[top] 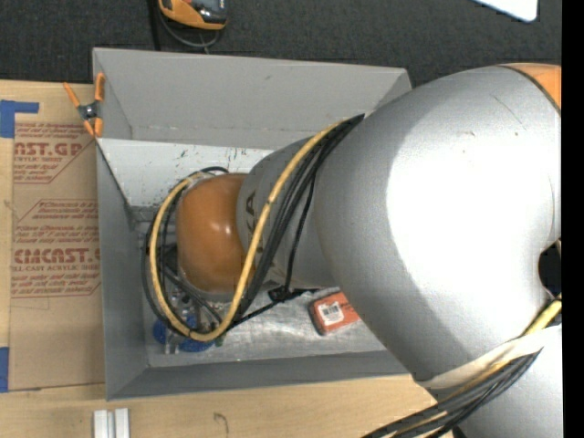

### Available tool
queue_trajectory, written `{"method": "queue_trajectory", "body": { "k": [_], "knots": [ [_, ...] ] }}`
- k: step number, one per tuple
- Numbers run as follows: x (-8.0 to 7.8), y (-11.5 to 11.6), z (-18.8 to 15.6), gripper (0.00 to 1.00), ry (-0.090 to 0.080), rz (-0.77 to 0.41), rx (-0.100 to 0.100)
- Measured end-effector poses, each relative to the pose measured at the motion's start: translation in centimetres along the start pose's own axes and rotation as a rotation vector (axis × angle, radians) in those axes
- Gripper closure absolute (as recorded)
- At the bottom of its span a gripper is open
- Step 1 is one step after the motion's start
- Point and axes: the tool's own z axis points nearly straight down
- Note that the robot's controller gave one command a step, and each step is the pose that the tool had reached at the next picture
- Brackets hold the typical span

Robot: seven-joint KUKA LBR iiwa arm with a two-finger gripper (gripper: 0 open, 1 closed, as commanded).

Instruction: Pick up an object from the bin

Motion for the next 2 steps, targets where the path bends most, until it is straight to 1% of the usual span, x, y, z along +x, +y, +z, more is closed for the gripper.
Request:
{"method": "queue_trajectory", "body": {
  "k": [1, 2],
  "knots": [
    [0.0, 0.0, 0.0, 1.0, 0.0, 0.0, 0.0],
    [-10.2, -0.1, 0.0, 1.0, -0.002, -0.564, 0.001]
  ]
}}
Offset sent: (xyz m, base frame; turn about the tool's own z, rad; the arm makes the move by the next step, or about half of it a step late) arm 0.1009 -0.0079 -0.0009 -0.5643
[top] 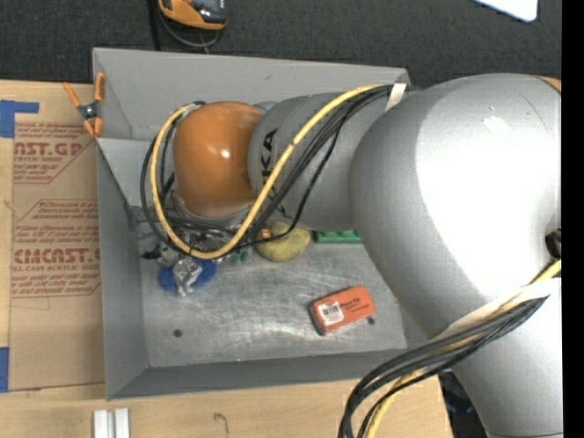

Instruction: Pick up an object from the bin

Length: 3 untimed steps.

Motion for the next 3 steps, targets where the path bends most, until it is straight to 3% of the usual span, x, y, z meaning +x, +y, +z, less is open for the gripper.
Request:
{"method": "queue_trajectory", "body": {
  "k": [2, 3],
  "knots": [
    [-0.16, 0.01, 0.03, 1.0, 0.003, 0.022, -0.001],
    [-0.39, 0.43, -0.09, 0.0, 0.002, 0.03, -0.002]
  ]
}}
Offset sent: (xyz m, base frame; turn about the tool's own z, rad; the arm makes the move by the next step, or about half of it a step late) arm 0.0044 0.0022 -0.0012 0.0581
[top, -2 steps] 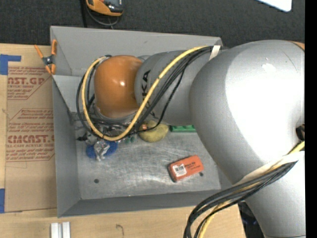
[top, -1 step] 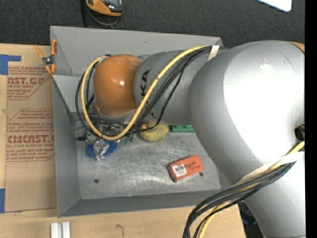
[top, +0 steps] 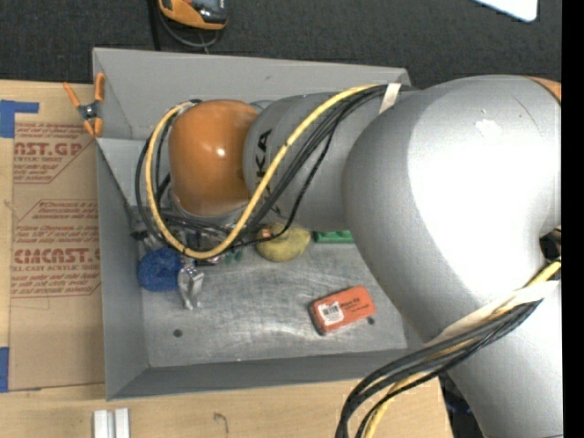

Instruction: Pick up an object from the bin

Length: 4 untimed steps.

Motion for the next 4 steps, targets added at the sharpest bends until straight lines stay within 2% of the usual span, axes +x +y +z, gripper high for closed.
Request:
{"method": "queue_trajectory", "body": {
  "k": [1, 3, 4],
  "knots": [
    [0.0, -0.1, 0.0, 1.0, -0.001, 0.001, 0.001],
    [-0.1, 0.0, 0.0, 1.0, -0.001, 0.008, 0.001],
    [0.2, 0.5, -1.5, 1.0, -0.001, 0.015, 0.001]
  ]
}}
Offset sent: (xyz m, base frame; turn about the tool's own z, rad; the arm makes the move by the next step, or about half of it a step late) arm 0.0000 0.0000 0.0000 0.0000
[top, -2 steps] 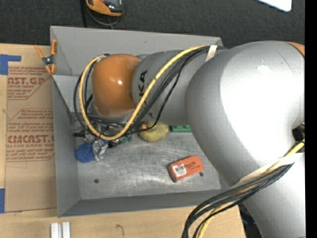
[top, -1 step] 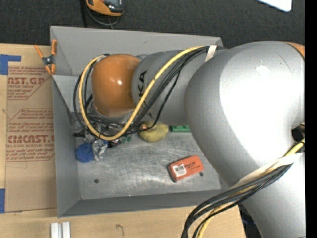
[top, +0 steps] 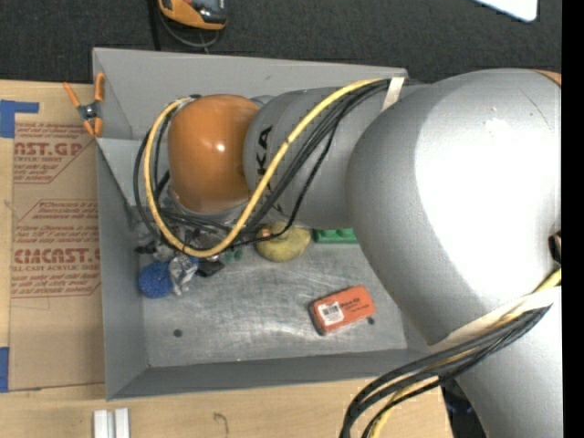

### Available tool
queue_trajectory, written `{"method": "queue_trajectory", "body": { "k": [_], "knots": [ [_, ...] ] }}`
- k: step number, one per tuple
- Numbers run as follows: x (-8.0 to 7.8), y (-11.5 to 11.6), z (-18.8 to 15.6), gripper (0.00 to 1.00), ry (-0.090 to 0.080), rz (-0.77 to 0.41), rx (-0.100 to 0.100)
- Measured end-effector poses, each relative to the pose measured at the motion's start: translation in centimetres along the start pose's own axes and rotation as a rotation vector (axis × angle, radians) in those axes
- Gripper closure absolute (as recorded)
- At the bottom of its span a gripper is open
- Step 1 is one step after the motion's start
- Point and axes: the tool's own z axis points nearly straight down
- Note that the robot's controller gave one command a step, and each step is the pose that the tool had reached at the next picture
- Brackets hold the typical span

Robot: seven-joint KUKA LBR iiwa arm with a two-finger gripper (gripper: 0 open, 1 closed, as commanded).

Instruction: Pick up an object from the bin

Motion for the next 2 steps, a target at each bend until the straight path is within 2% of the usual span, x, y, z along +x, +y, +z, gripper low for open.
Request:
{"method": "queue_trajectory", "body": {
  "k": [1, 2],
  "knots": [
    [0.0, -0.5, 0.5, 1.0, -0.003, -0.006, 0.0],
    [4.8, -0.1, -1.3, 1.0, 0.007, -0.032, -0.001]
  ]
}}
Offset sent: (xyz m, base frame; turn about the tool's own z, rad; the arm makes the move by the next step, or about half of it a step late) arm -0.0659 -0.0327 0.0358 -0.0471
